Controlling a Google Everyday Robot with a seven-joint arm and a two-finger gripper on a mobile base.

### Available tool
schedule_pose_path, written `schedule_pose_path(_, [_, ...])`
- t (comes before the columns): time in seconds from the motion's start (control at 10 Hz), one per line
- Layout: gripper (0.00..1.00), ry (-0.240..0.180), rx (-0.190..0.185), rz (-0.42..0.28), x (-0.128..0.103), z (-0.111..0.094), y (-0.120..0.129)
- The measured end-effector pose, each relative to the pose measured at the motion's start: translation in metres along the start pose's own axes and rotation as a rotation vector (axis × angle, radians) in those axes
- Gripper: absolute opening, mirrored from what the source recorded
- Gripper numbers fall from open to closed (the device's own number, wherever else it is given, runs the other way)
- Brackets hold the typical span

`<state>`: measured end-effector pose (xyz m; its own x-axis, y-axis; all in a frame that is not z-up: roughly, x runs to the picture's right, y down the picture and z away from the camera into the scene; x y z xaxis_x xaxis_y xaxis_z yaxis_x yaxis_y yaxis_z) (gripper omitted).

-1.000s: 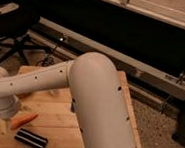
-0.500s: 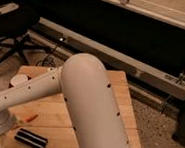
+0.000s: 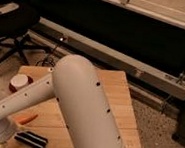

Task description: Place the eraser on the white sponge

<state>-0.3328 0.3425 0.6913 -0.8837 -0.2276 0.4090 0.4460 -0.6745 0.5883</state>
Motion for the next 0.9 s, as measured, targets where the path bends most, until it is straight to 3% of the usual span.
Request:
schedule_pose_path(0.5, [0.8,0.017,-0.055,-0.006,-0.001,0.012,0.006])
schedule_pose_path(0.9, [0.8,0.052,-0.043,0.01,0.002,0.015,0.02])
